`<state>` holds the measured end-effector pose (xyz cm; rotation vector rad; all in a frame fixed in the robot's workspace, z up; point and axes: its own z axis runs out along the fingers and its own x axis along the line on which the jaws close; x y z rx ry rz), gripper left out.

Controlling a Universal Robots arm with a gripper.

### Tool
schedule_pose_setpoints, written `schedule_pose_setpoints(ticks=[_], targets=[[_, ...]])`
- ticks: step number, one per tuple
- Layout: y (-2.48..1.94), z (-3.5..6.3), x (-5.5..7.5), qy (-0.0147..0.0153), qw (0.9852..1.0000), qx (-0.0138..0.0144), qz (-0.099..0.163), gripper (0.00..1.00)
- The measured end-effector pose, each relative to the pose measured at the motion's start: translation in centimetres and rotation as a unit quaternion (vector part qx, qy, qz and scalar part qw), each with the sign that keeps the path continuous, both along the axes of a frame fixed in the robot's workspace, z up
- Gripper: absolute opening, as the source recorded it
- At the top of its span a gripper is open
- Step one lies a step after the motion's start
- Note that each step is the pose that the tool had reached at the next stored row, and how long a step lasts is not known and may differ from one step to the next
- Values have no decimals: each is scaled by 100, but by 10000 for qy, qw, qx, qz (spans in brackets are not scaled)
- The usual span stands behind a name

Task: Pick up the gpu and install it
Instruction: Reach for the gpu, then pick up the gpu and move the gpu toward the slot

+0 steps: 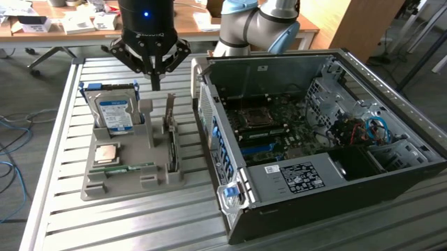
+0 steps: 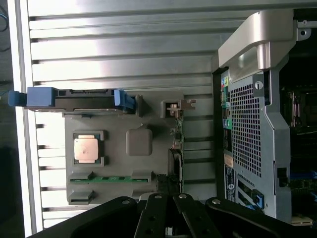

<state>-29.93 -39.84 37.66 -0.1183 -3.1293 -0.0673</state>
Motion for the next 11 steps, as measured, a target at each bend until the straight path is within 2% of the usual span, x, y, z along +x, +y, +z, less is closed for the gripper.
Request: schedule_pose_setpoints(ticks=[4, 11], targets=[[0, 0, 86, 1, 10000, 7, 0, 11], [0, 0, 86, 2, 10000, 7, 0, 11]])
